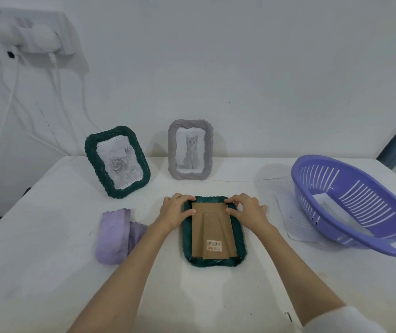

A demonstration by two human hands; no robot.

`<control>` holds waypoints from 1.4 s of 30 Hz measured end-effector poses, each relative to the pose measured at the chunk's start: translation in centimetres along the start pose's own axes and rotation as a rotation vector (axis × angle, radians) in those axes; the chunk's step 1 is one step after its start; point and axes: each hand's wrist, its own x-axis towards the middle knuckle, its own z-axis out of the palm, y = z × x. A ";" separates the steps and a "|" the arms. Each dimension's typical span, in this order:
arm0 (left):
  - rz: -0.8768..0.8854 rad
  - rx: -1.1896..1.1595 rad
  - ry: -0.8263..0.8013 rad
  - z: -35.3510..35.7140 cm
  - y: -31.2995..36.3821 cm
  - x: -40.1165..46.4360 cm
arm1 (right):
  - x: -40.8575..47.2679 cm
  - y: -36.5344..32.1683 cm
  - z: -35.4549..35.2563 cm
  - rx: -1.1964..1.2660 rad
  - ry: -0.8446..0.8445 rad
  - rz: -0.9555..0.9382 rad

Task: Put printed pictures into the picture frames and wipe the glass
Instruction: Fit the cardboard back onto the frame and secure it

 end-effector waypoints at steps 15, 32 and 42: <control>0.056 -0.003 -0.020 0.1 -0.8 0.2 | -0.2 -0.2 -0.2 -0.002 -0.013 0.009; 0.083 0.337 -0.031 1.8 3.5 -7.3 | -8.9 0.9 -2.6 -0.077 -0.223 -0.142; 0.104 0.332 0.003 2.1 3.0 -7.4 | -9.3 1.2 -1.4 -0.051 -0.078 -0.158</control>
